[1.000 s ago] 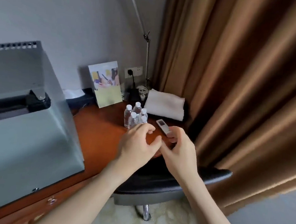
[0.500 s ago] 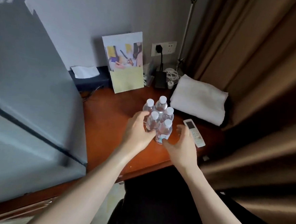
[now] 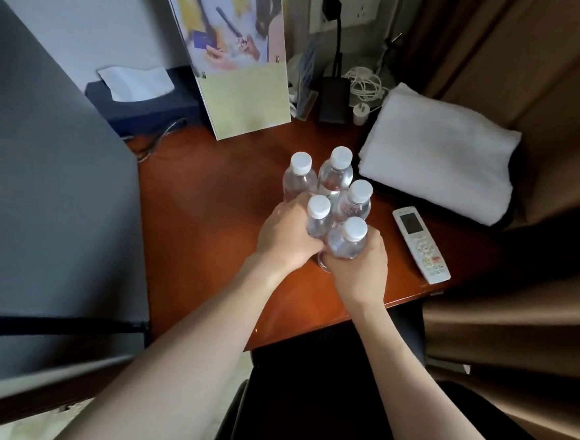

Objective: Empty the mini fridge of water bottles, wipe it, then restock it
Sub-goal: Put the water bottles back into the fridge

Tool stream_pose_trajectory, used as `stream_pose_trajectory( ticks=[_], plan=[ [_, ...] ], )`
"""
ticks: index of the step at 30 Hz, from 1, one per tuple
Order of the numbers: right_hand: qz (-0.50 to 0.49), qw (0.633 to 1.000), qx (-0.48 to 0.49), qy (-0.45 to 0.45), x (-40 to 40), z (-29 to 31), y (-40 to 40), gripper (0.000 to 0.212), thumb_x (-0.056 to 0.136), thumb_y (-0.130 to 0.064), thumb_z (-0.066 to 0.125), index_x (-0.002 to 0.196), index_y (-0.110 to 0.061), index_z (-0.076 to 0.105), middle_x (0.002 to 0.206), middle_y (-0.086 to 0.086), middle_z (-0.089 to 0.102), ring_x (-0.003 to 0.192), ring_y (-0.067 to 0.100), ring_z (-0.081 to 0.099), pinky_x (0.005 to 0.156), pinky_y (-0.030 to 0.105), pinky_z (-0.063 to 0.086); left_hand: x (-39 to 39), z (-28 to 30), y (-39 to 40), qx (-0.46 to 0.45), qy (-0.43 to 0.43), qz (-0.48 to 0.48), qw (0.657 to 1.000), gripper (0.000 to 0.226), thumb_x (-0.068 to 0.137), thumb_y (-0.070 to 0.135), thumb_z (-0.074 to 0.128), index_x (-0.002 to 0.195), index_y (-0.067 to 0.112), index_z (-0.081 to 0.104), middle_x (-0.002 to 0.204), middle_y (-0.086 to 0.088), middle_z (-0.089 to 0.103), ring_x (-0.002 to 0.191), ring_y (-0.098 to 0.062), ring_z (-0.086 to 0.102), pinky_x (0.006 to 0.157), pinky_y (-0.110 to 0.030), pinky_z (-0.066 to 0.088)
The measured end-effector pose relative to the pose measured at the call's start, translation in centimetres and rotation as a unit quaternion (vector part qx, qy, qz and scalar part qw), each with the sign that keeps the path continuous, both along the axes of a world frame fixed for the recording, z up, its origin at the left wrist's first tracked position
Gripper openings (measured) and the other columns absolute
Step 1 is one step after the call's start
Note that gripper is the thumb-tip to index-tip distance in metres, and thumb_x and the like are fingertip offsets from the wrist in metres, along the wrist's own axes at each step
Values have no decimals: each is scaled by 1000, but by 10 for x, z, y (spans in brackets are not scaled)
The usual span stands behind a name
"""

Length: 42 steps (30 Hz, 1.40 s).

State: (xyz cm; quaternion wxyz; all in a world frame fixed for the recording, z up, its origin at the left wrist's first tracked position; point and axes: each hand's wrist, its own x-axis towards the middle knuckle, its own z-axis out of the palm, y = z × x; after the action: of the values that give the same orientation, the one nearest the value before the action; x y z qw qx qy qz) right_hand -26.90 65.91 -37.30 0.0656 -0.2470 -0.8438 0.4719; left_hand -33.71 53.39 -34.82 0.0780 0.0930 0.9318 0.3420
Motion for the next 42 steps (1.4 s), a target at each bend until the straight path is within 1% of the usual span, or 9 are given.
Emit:
stream_pose_trajectory(
  ticks=[4, 7, 11, 16, 21, 25, 29, 35, 42],
  plan=[
    [37, 999, 19, -10, 3, -2, 6, 49, 60, -26, 87, 91, -34, 50, 93, -7, 63, 89, 22, 60, 83, 49, 52, 14, -5, -4, 0, -19, 21, 1000, 40, 62, 41, 73, 92, 39, 47, 79, 16, 62, 81, -20, 64, 68, -33, 52],
    [79, 996, 25, -11, 17, 1, 11, 45, 62, -29, 84, 97, -16, 58, 94, 2, 65, 88, 25, 61, 82, 51, 52, 38, 2, -8, 20, -1, 27, 999, 36, 61, 36, 76, 84, 43, 49, 70, 18, 61, 76, -14, 66, 73, -34, 49],
    [135, 991, -13, 13, 43, 32, 15, 47, 64, -31, 84, 102, -21, 57, 98, -1, 64, 94, 26, 61, 86, 52, 51, 74, 36, -17, 66, 7, 75, 995, 41, 59, 39, 82, 94, 30, 62, 85, 13, 71, 83, -14, 67, 81, -39, 55],
    [198, 968, -132, 79, 62, 131, 12, 49, 58, -32, 80, 100, -39, 56, 101, -7, 68, 94, 12, 66, 81, 37, 55, 124, 130, -28, 191, 52, 160, 967, 52, 59, 25, 90, 104, 21, 65, 92, 11, 72, 88, -10, 68, 80, -31, 56],
    [298, 917, -199, 174, 105, 252, -1, 48, 58, -34, 78, 101, -30, 57, 98, -6, 69, 93, 13, 67, 77, 28, 54, 205, 238, -37, 356, 105, 181, 911, 41, 73, 2, 86, 107, 12, 66, 95, 4, 76, 89, -10, 73, 75, -21, 56],
    [390, 857, -254, 218, 152, 323, -32, 55, 61, -27, 77, 113, -25, 61, 107, -1, 71, 104, 20, 68, 91, 43, 54, 278, 306, -50, 435, 184, 185, 862, 32, 77, -3, 76, 103, 7, 61, 86, 6, 74, 83, -8, 72, 71, -20, 55],
    [472, 806, -282, 219, 203, 358, -84, 45, 60, -21, 75, 103, -24, 63, 97, -1, 71, 94, 17, 69, 86, 40, 55, 356, 343, -86, 430, 232, 244, 838, 31, 79, -2, 74, 103, 12, 61, 88, 7, 75, 85, -7, 73, 70, -18, 56],
    [583, 735, -297, 178, 280, 375, -190, 48, 55, -28, 77, 101, -27, 62, 92, -12, 71, 88, 7, 68, 77, 27, 51, 464, 359, -160, 390, 315, 397, 769, 40, 61, 29, 85, 97, 24, 68, 94, -2, 76, 91, -19, 74, 76, -32, 59],
    [646, 679, -322, 134, 349, 375, -319, 53, 51, -32, 80, 99, -21, 61, 88, -10, 70, 82, 1, 67, 66, 14, 50, 545, 360, -273, 344, 354, 491, 718, 35, 69, 8, 88, 93, 23, 67, 87, 1, 76, 84, -14, 74, 70, -26, 57]
  ],
)
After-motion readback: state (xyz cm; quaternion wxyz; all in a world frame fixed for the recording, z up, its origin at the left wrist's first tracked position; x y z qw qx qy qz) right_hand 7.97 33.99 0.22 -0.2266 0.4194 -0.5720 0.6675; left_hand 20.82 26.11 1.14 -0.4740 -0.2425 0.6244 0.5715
